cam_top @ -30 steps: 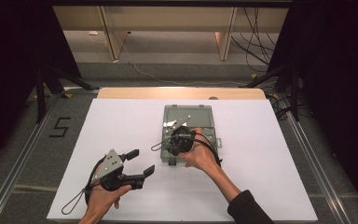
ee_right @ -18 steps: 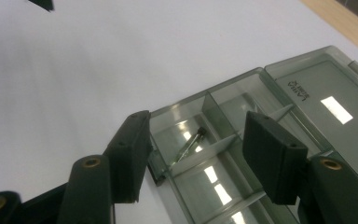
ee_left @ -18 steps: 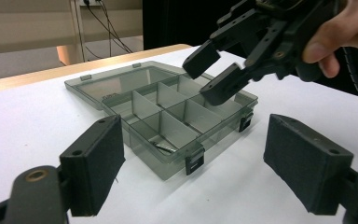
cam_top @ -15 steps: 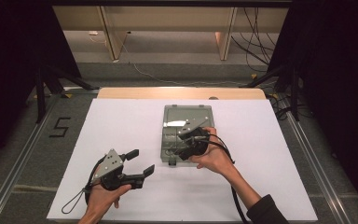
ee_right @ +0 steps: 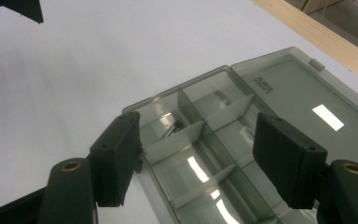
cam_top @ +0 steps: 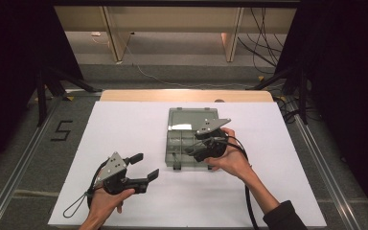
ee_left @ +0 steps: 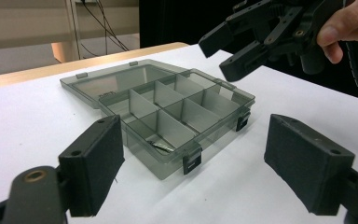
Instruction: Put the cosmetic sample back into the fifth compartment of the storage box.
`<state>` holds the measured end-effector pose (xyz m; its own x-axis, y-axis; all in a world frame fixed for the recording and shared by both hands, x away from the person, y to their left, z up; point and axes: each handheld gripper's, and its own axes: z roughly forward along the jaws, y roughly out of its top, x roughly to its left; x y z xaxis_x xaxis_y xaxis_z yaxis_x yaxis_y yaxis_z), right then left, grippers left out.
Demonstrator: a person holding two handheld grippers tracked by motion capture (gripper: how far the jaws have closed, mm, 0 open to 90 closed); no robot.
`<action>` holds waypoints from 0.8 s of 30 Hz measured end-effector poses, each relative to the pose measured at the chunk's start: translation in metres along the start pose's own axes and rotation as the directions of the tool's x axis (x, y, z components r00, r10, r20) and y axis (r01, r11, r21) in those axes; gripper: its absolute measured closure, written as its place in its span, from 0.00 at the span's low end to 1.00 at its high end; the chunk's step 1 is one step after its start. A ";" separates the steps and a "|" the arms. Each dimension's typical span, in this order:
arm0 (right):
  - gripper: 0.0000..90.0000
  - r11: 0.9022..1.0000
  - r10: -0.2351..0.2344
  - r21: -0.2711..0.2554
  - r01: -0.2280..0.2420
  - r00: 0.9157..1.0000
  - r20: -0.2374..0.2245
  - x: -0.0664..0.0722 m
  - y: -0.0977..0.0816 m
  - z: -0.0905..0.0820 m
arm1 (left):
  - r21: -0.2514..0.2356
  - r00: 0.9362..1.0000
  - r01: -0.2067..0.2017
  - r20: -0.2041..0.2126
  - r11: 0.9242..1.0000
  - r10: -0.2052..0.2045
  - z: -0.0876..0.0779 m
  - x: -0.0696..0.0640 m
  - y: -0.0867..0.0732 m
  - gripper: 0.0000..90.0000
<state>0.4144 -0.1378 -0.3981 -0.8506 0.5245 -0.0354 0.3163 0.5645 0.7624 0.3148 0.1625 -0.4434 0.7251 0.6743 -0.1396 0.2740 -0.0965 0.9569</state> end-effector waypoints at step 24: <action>0.29 0.990 0.125 -0.067 -0.122 0.991 0.052 -0.044 -0.026 -0.029 | 0.099 0.999 0.034 -0.008 0.995 -0.034 0.013 0.005 0.001 0.23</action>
<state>0.4309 -0.1942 -0.3977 -0.7815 0.6233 0.0269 0.3885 0.4524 0.8028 0.3273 0.1563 -0.4466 0.7101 0.6833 -0.1697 0.3598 -0.1451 0.9217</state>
